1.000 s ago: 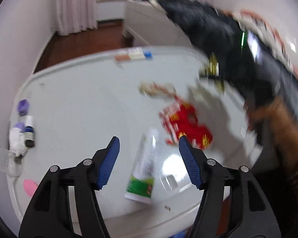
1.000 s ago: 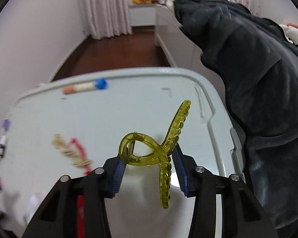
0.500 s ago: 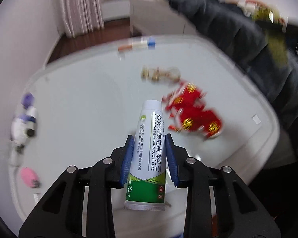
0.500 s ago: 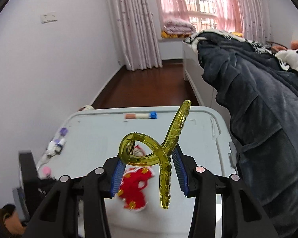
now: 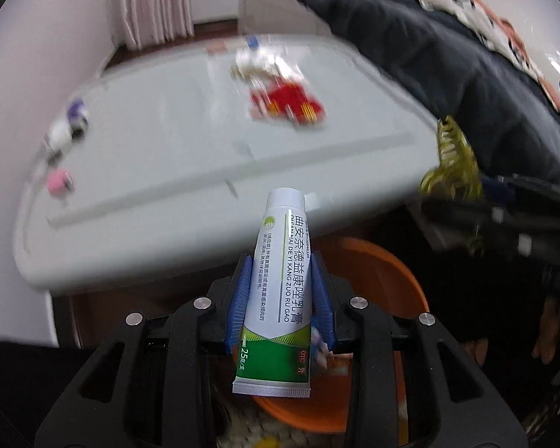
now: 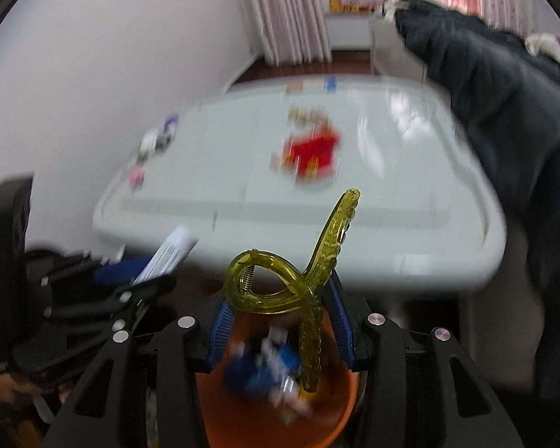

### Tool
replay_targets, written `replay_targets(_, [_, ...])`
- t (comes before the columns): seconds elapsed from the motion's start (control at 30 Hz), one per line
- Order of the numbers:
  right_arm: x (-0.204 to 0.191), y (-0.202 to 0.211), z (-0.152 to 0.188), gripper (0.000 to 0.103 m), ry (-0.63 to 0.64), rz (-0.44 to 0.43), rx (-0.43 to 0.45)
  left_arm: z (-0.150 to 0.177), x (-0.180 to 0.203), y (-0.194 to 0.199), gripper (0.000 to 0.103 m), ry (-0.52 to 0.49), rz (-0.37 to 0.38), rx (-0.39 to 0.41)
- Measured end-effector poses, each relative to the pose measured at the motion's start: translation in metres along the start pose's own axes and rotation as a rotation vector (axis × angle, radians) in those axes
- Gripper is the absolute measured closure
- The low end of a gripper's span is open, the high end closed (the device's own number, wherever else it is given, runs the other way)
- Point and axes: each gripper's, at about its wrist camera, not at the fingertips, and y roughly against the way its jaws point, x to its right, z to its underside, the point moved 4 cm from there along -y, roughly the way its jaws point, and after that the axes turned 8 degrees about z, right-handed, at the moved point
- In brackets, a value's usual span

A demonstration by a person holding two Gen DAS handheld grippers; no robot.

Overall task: Collect trash
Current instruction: 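Lower both tools into the orange bucket and open them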

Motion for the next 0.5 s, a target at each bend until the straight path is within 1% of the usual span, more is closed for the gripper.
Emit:
replay_targets(0.1, [-0.005, -0.007, 0.037, 0.057, -0.004, -0.005, -0.077, 0.020, 0.008, -0.012, 0.071, 0.002, 0.024, -0.055])
replay_targets(0.17, [-0.008, -0.011, 0.050, 0.057, -0.003, -0.002, -0.112, 0.027, 0.015, -0.020, 0.071, -0.018, 0.014, -0.078])
replay_targets(0.3, [-0.006, -0.013, 0.050, 0.057, -0.002, 0.026, -0.127, 0.034, 0.017, -0.026, 0.071, -0.017, -0.016, -0.098])
replay_targets(0.4, [-0.002, -0.019, 0.054, 0.057, -0.014, 0.032, -0.155, 0.035, 0.011, -0.023, 0.070, -0.006, -0.051, -0.089])
replay_targets(0.43, [-0.003, -0.022, 0.055, 0.057, -0.011, 0.032, -0.171, 0.034, 0.009, -0.022, 0.064, -0.002, -0.069, -0.086])
replay_targets(0.47, [-0.003, -0.025, 0.058, 0.057, -0.008, 0.032, -0.185, 0.033, 0.007, -0.021, 0.057, 0.003, -0.081, -0.084])
replay_targets(0.5, [-0.003, -0.027, 0.060, 0.048, -0.010, 0.041, -0.196, 0.033, 0.005, -0.021, 0.052, 0.011, -0.093, -0.084])
